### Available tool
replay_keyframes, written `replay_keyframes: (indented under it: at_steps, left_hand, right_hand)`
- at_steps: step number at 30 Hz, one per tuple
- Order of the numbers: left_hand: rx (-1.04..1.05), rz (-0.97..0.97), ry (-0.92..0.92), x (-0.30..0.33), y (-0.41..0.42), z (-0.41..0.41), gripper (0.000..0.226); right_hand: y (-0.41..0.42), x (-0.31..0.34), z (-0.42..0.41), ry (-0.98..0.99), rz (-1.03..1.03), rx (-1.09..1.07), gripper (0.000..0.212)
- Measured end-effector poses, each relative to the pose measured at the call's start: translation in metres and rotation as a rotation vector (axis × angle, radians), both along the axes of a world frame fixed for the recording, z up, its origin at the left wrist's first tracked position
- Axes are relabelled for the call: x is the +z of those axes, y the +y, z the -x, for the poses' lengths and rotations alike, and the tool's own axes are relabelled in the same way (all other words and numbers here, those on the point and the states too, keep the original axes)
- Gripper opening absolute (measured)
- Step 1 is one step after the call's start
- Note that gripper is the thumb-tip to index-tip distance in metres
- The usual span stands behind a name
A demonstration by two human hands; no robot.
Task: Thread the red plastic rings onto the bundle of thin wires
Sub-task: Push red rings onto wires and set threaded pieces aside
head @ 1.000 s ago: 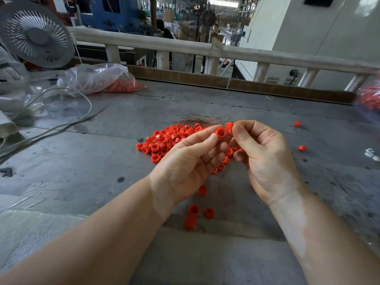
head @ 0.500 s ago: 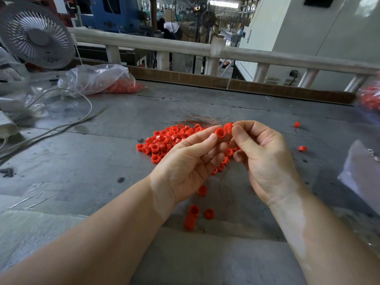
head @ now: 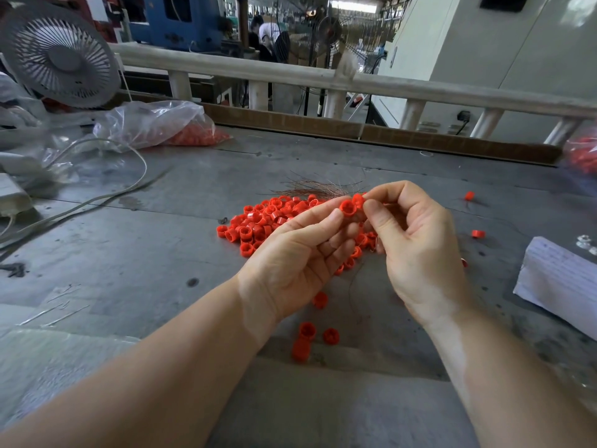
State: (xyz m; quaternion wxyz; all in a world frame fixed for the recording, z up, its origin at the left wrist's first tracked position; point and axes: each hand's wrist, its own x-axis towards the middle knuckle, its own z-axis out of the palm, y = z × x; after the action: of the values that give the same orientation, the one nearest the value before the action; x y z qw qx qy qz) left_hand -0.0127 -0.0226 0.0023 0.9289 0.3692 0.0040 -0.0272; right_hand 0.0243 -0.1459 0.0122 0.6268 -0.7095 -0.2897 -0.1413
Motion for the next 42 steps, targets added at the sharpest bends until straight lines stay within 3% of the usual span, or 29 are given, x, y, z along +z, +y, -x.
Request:
replay_keyframes:
  at_steps: [5, 17, 26, 42]
  left_hand:
    - [0.015, 0.001, 0.003, 0.0006, -0.0006, -0.0001, 0.02]
    - [0.004, 0.003, -0.005, 0.0001, 0.0002, 0.0002, 0.019]
    - [0.007, 0.001, -0.005, 0.0004, -0.0001, 0.0002, 0.018]
    - [0.013, 0.019, 0.01, -0.0006, -0.0007, 0.0006, 0.022]
  right_hand:
    - [-0.0003, -0.0004, 0.0027, -0.109, 0.107, -0.077, 0.011]
    - [-0.0008, -0.0013, 0.0028, -0.2, 0.144, -0.112, 0.012]
    - [-0.0014, -0.001, 0.0037, -0.425, 0.248, -0.197, 0.004]
    - [-0.002, -0.0018, 0.0068, -0.648, 0.374, -0.326, 0.011]
